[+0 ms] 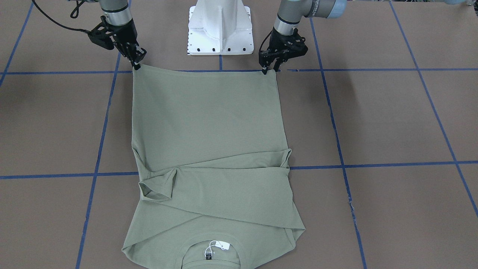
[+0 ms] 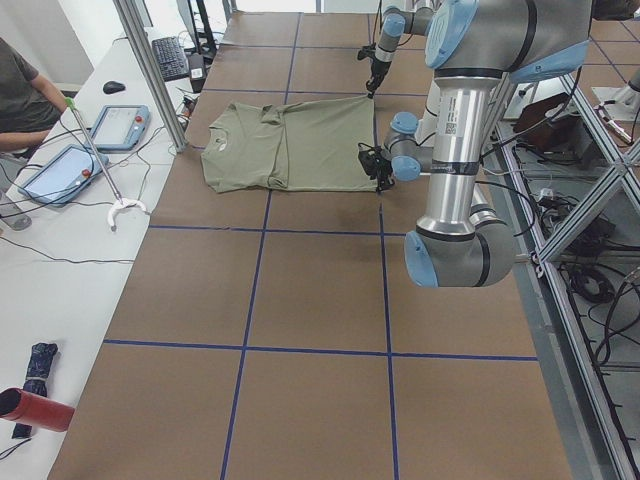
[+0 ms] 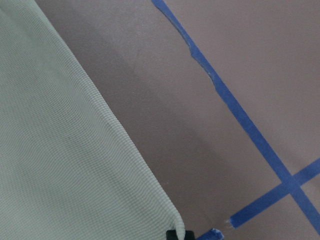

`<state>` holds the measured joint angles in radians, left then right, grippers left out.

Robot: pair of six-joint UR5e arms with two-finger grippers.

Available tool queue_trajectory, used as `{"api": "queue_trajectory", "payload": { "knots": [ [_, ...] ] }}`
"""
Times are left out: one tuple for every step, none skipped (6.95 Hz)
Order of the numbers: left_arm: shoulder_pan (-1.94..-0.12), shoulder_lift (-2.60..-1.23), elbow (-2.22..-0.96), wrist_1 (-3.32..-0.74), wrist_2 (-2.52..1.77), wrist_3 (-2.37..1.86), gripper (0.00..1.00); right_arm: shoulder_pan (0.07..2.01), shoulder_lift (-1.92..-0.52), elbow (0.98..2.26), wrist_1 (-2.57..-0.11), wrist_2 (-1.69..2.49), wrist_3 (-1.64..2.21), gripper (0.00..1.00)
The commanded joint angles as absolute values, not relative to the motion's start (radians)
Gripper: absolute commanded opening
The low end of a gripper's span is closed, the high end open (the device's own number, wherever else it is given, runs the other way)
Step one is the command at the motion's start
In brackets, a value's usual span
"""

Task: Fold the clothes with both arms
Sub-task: 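Grasp both hem corners with the left and right grippers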

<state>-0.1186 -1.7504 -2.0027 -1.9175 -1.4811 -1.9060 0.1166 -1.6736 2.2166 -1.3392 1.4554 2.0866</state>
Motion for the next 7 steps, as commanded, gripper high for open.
{"api": "queue_trajectory", "payload": {
  "knots": [
    [-0.126,-1.749,-2.008,-1.917,-1.48,-1.902,0.0,0.117,-1.674,2.217,-1.339,1.454,2.086,0.0],
    [-0.127,-1.747,-2.029,-1.91,-1.48,-1.902,0.0,0.117,-1.674,2.217,-1.339,1.454,2.086,0.0],
    [-0.127,-1.749,-2.06,-1.892,-1.482,-1.905,0.0,0.115,-1.672,2.218,-1.339,1.456,2.088,0.0],
    [-0.118,-1.744,-2.135,-1.85,-1.483,-1.911,0.0,0.097,-1.674,2.252,-1.339,1.457,2.092,0.0],
    [-0.094,-1.744,-2.223,-1.774,-1.486,-1.964,0.0,0.068,-1.693,2.304,-1.36,1.476,2.115,0.0],
    [-0.028,-1.74,-2.311,-1.705,-1.486,-2.02,0.0,0.051,-1.71,2.389,-1.426,1.53,2.117,0.0],
    [0.009,-1.74,-2.368,-1.677,-1.486,-2.054,0.0,0.052,-1.712,2.457,-1.474,1.602,2.143,0.0]
  ]
}}
